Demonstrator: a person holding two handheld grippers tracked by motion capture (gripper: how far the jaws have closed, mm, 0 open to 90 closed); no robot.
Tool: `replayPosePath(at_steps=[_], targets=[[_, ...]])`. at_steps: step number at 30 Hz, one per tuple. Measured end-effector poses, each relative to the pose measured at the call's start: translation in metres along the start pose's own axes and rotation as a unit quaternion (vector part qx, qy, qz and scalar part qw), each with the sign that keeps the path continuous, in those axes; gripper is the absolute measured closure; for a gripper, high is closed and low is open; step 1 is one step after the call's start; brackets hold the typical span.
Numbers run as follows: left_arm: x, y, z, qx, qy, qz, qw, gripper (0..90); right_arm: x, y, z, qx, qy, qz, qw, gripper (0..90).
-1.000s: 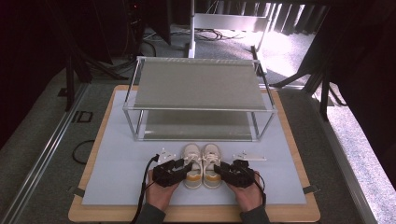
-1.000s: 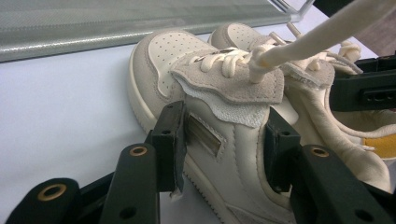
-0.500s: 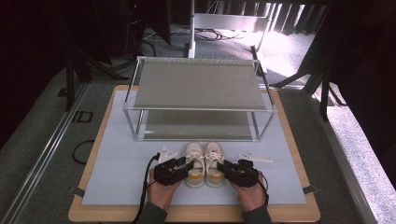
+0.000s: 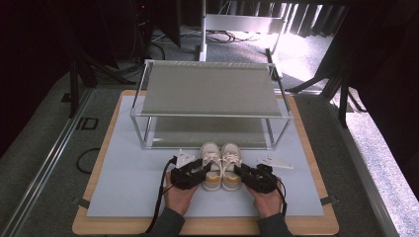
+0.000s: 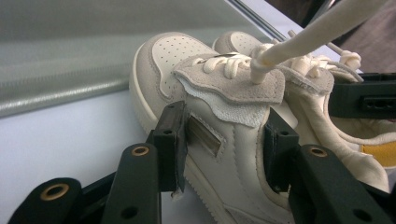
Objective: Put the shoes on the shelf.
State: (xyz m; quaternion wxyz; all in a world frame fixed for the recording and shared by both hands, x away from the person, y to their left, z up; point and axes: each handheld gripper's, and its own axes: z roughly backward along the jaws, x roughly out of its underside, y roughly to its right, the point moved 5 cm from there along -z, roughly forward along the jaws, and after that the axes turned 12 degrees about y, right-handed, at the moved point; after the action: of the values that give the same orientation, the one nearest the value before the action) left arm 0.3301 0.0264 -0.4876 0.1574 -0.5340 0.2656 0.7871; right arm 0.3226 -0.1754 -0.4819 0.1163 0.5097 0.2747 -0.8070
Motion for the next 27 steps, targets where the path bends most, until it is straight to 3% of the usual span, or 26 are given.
replayPosePath(at_steps=[10, 19, 27], targets=[[-0.003, 0.0, -0.016, -0.016, 0.034, 0.004, 0.9993, 60.0, -0.006, 0.012, -0.007, 0.011, 0.021, -0.006, 0.9997, 68.2], [-0.012, -0.003, -0.032, -0.031, 0.07, -0.001, 0.9971, 60.9, -0.015, 0.02, -0.016, 0.02, 0.044, -0.01, 0.9988, 68.4], [-0.021, -0.006, -0.046, -0.033, 0.076, -0.006, 0.9965, 60.9, -0.024, 0.03, -0.024, 0.02, 0.057, -0.012, 0.9981, 68.5]])
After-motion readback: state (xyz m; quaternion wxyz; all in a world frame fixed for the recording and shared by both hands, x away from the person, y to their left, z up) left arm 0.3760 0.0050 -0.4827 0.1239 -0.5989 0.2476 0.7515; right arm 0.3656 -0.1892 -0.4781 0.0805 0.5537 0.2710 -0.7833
